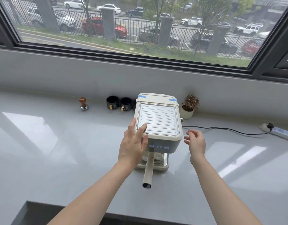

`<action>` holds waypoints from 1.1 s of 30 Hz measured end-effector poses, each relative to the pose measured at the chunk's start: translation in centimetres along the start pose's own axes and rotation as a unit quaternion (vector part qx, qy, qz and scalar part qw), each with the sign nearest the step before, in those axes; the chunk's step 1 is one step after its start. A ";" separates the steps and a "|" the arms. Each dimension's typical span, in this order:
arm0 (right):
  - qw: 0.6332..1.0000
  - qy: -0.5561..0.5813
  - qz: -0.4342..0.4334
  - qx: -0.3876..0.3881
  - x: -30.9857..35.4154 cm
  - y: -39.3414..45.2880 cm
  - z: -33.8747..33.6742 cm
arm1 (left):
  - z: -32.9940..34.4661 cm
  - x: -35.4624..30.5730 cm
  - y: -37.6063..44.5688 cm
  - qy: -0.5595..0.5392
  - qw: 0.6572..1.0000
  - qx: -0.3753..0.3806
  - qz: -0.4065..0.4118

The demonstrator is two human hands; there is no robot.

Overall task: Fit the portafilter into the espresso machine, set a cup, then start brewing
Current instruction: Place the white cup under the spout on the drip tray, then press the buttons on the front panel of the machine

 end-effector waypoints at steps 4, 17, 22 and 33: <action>0.990 -0.041 -0.115 0.076 3.8 -1.8 2.1 | 0.2 0.1 0.0 -0.001 1.000 0.000 -0.004; 0.930 -0.201 -0.295 0.087 1.9 -4.3 3.6 | 0.4 0.1 0.1 -0.002 1.000 0.011 -0.014; 0.893 -0.217 -0.381 0.098 1.2 -5.1 3.0 | 0.2 0.1 0.1 -0.001 1.000 0.011 -0.014; 0.859 -0.254 -0.435 0.092 -0.5 -5.3 2.4 | 0.3 -0.2 -0.2 -0.023 1.000 0.003 -0.021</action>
Point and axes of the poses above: each hand's wrist, its own y-axis towards the middle knuckle, its own z-axis out of the palm, x = y × z, the point moved 2 cm from there along y, towards the middle knuckle, and after that the axes turned 3 degrees about -z, right-handed, at the moved point
